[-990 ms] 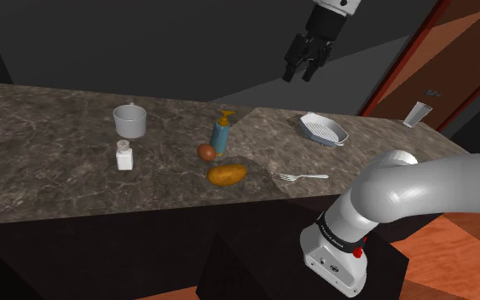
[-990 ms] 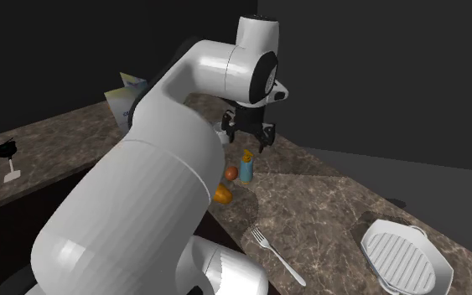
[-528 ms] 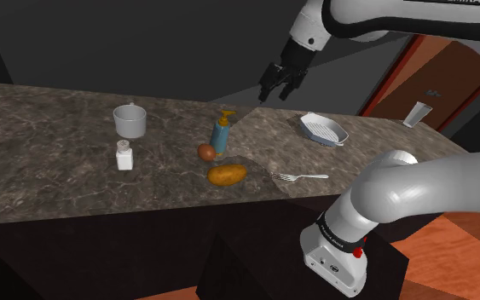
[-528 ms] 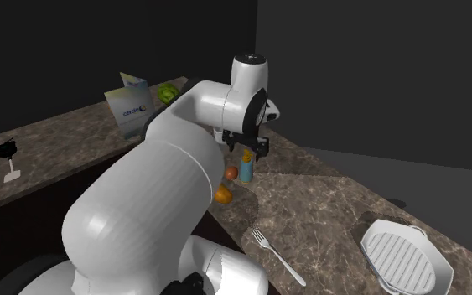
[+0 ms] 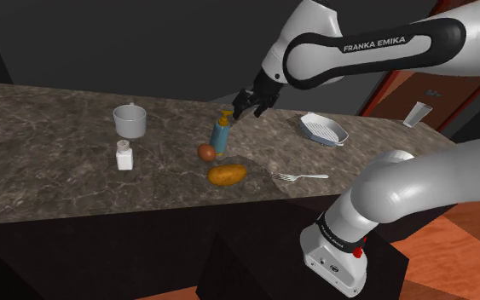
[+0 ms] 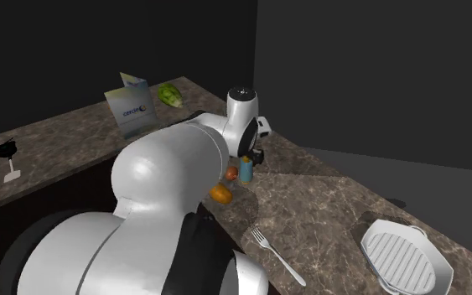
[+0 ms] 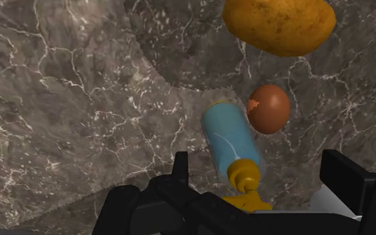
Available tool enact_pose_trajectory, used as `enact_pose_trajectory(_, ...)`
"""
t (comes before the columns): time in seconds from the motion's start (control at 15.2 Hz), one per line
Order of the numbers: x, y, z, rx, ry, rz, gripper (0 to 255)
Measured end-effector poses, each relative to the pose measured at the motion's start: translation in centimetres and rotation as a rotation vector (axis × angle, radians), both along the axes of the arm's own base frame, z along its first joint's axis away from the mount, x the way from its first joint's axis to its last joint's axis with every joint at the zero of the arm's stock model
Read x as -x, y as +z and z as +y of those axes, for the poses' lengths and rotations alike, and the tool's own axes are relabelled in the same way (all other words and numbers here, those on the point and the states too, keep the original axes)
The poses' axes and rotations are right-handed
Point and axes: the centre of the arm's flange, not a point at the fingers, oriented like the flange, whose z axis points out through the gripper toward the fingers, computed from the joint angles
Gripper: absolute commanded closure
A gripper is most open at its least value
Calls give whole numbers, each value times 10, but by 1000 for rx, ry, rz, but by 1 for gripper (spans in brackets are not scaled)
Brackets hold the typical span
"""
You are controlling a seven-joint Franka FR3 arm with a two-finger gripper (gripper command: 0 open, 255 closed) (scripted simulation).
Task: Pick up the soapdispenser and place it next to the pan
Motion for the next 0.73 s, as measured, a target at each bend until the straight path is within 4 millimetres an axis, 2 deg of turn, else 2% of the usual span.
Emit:
enact_pose_trajectory(0.2,-22,-34,5,-1,-16,-43,0)
enact_pose_trajectory(0.4,-35,-53,10,-3,-26,-76,0)
enact_pose_trajectory(0.73,-44,-81,12,-3,-28,-83,0)
